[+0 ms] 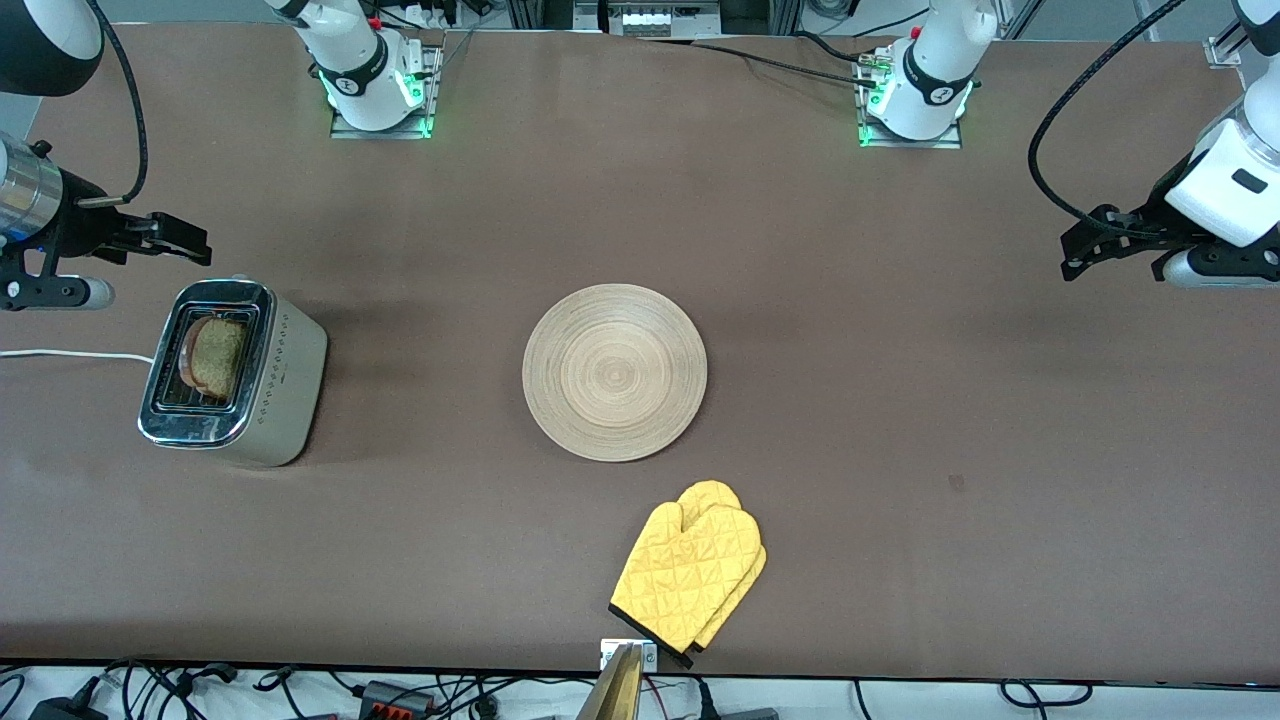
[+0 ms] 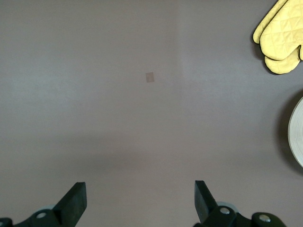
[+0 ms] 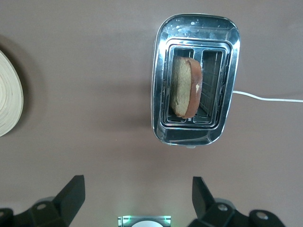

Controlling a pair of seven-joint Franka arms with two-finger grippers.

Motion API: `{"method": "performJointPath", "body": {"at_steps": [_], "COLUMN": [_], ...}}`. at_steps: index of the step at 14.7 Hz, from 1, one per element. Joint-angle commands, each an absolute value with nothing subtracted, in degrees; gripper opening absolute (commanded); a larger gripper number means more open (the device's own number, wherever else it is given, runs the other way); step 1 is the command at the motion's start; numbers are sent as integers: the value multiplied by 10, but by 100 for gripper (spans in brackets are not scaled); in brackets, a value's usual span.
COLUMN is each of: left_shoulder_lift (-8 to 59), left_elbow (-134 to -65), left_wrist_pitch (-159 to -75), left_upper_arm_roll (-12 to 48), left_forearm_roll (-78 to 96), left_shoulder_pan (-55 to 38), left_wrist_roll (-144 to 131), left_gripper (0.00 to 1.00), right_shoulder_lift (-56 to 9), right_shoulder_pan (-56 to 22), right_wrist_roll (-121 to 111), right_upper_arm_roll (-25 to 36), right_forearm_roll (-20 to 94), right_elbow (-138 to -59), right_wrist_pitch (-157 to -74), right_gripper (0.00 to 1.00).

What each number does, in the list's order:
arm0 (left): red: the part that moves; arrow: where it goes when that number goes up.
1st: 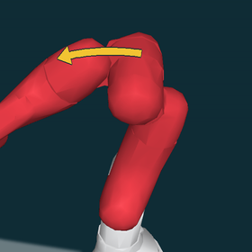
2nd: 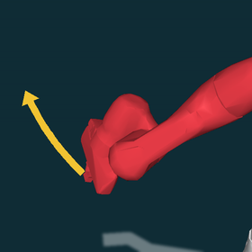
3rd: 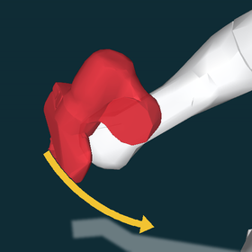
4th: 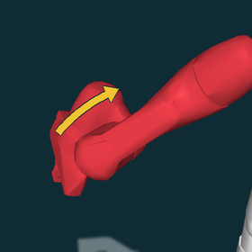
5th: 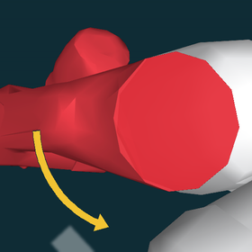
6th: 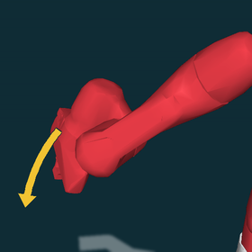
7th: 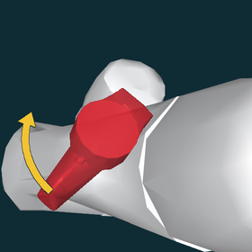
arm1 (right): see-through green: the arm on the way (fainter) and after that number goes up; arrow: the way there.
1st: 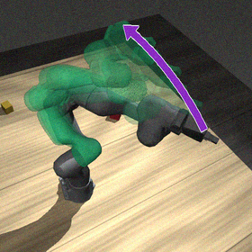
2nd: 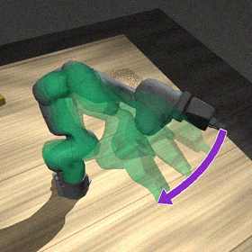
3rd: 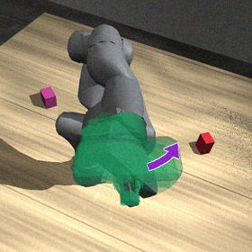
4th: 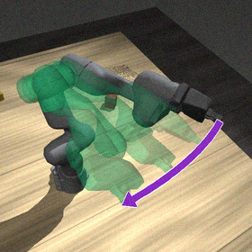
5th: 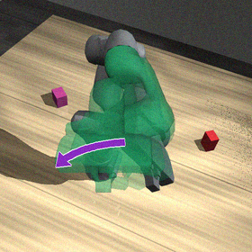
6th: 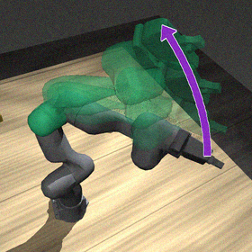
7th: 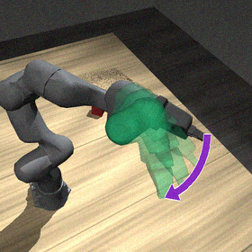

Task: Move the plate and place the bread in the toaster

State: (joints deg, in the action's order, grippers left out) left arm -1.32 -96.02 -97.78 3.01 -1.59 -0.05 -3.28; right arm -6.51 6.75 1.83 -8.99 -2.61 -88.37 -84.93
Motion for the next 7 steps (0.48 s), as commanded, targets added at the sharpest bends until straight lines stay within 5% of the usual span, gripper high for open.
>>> {"method": "performJointPath", "body": {"at_steps": [1, 7], "left_shoulder_lift": [-7, -6], "left_elbow": [-943, -943], "left_wrist_pitch": [-965, -966], "left_upper_arm_roll": [32, 32], "left_forearm_roll": [-13, -15], "left_shoulder_pan": [1, 1], "left_wrist_roll": [-31, -33], "left_gripper": [100, 100], "right_shoulder_lift": [-69, -70], "right_shoulder_pan": [76, 74], "right_wrist_roll": [19, 20], "right_upper_arm_roll": [-100, -101], "right_forearm_roll": [-26, -25], "right_elbow": [-873, -873], "right_wrist_pitch": [-844, -846], "right_gripper": [100, 100]}}
